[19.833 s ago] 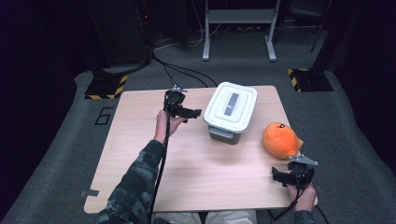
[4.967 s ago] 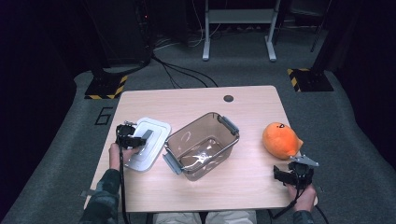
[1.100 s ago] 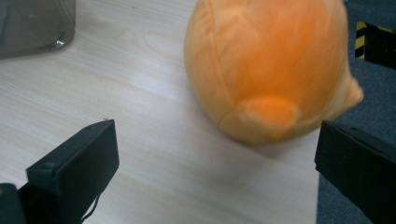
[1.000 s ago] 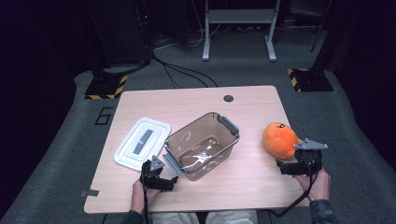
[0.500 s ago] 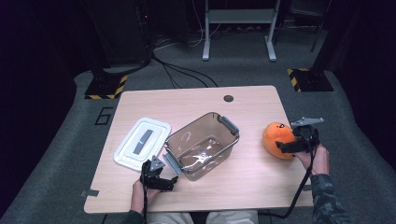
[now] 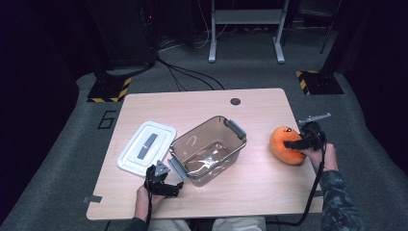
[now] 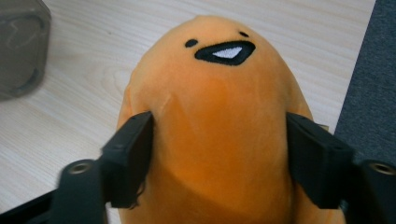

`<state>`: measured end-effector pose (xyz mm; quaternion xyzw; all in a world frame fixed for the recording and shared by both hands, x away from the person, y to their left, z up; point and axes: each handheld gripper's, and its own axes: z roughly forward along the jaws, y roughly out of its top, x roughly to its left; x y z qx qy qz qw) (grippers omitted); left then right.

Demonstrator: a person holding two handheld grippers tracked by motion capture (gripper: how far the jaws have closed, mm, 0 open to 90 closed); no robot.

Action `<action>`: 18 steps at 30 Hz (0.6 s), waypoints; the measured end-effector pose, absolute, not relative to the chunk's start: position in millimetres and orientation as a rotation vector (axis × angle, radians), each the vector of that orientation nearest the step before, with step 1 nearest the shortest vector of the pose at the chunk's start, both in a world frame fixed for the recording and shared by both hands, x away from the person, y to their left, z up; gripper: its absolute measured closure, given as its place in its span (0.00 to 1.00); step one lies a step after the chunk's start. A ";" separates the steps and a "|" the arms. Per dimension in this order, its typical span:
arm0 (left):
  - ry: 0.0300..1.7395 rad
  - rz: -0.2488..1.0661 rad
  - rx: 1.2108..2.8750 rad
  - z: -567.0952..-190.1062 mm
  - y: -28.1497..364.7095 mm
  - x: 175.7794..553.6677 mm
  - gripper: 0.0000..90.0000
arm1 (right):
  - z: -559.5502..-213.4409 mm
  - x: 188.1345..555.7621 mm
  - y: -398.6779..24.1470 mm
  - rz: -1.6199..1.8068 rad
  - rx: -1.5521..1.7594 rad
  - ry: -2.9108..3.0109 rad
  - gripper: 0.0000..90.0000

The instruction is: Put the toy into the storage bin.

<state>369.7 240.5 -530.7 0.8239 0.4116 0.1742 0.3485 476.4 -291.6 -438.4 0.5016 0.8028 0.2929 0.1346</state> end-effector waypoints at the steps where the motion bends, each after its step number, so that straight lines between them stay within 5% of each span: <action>1: 1.068 0.449 2.141 -530.3 240.7 369.6 0.03 | -439.5 474.8 -289.2 0.836 1.462 2.323 0.40; 8: 1.066 0.451 2.143 -530.1 240.8 369.7 0.03 | -436.4 459.0 -272.2 0.748 1.417 2.289 0.66; 18: 1.066 0.452 2.139 -530.4 240.7 369.6 0.03 | -427.6 441.7 -255.7 0.773 1.517 2.200 0.69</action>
